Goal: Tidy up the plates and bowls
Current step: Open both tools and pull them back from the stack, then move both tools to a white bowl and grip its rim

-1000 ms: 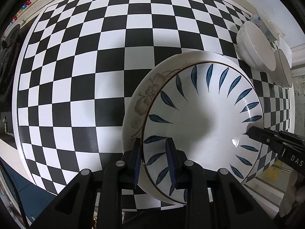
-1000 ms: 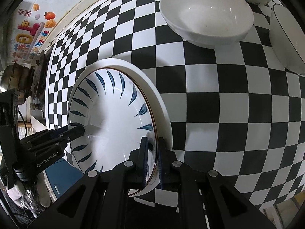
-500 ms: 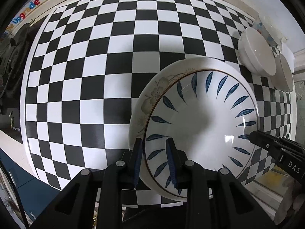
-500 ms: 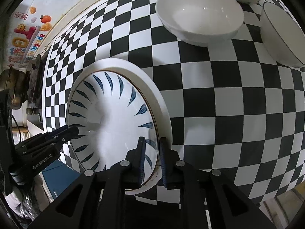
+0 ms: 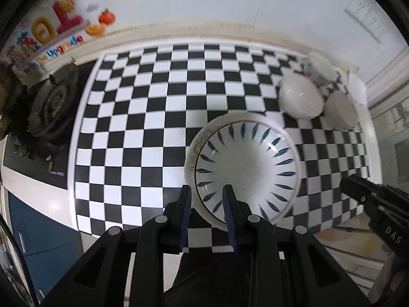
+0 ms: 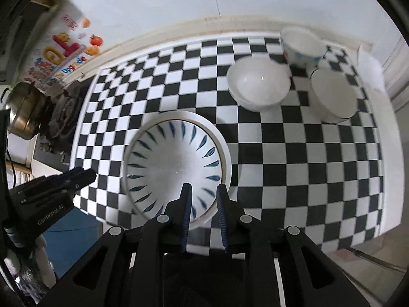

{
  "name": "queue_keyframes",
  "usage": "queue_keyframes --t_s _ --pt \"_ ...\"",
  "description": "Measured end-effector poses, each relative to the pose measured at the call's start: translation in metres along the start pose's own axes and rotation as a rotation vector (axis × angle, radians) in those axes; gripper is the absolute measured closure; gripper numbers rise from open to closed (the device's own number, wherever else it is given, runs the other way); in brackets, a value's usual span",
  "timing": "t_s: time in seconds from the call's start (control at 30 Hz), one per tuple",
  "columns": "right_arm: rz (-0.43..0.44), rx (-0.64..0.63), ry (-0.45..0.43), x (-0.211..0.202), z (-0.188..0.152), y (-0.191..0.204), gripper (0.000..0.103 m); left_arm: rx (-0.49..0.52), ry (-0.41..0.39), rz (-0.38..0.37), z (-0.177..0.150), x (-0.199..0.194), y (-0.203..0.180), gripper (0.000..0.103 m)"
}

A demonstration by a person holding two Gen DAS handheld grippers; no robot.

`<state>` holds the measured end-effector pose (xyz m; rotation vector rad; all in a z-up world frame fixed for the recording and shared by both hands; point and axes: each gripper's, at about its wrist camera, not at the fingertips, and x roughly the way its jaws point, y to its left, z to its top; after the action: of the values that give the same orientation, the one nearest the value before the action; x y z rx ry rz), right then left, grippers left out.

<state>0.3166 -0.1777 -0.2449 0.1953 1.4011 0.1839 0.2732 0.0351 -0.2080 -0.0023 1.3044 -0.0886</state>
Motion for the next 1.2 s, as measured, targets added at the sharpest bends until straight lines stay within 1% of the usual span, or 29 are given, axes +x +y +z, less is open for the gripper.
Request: queue_keyframes --t_s 0.1,0.3,0.5,0.73,0.77,0.8,0.83,0.87,0.9,0.97,1.0,1.1,1.2 --pt "-0.003 -0.013 -0.036 -0.033 -0.014 0.006 0.08 0.001 -0.039 -0.013 -0.009 -0.025 -0.005 0.08" --pt "-0.014 -0.035 -0.094 -0.081 -0.04 0.022 0.079 0.023 -0.073 -0.036 -0.026 -0.059 -0.011 0.08" --pt "0.003 -0.055 -0.129 -0.111 -0.061 0.035 0.079 0.036 -0.104 -0.05 -0.045 -0.086 -0.016 0.08" --pt "0.012 -0.056 -0.157 -0.132 -0.078 0.041 0.079 0.048 -0.117 -0.056 -0.062 -0.096 -0.019 0.08" --pt "0.018 -0.05 -0.159 -0.133 -0.08 0.04 0.077 0.046 -0.12 -0.059 -0.063 -0.097 -0.02 0.08" --pt "0.024 -0.043 -0.158 -0.133 -0.082 0.04 0.064 0.045 -0.125 -0.063 -0.064 -0.097 -0.02 0.078" --pt "0.029 -0.039 -0.152 -0.132 -0.084 0.039 0.056 0.042 -0.126 -0.073 -0.065 -0.098 -0.02 0.073" --pt "0.038 -0.034 -0.149 -0.131 -0.084 0.038 0.041 0.039 -0.128 -0.085 -0.065 -0.097 -0.02 0.071" --pt "0.048 -0.025 -0.15 -0.13 -0.085 0.036 0.033 0.036 -0.13 -0.091 -0.064 -0.097 -0.02 0.07" --pt "0.06 -0.003 -0.157 -0.129 -0.086 0.029 0.031 0.027 -0.128 -0.101 -0.06 -0.092 -0.02 0.062" --pt "0.059 0.015 -0.163 -0.127 -0.084 0.024 0.029 0.02 -0.125 -0.1 -0.056 -0.087 -0.021 0.061" --pt "0.076 0.087 -0.171 -0.12 -0.074 -0.001 0.029 -0.004 -0.108 -0.109 -0.042 -0.072 -0.024 0.06" --pt "0.065 0.138 -0.193 -0.111 -0.056 -0.029 0.029 -0.023 -0.097 -0.117 -0.019 -0.053 -0.032 0.06"
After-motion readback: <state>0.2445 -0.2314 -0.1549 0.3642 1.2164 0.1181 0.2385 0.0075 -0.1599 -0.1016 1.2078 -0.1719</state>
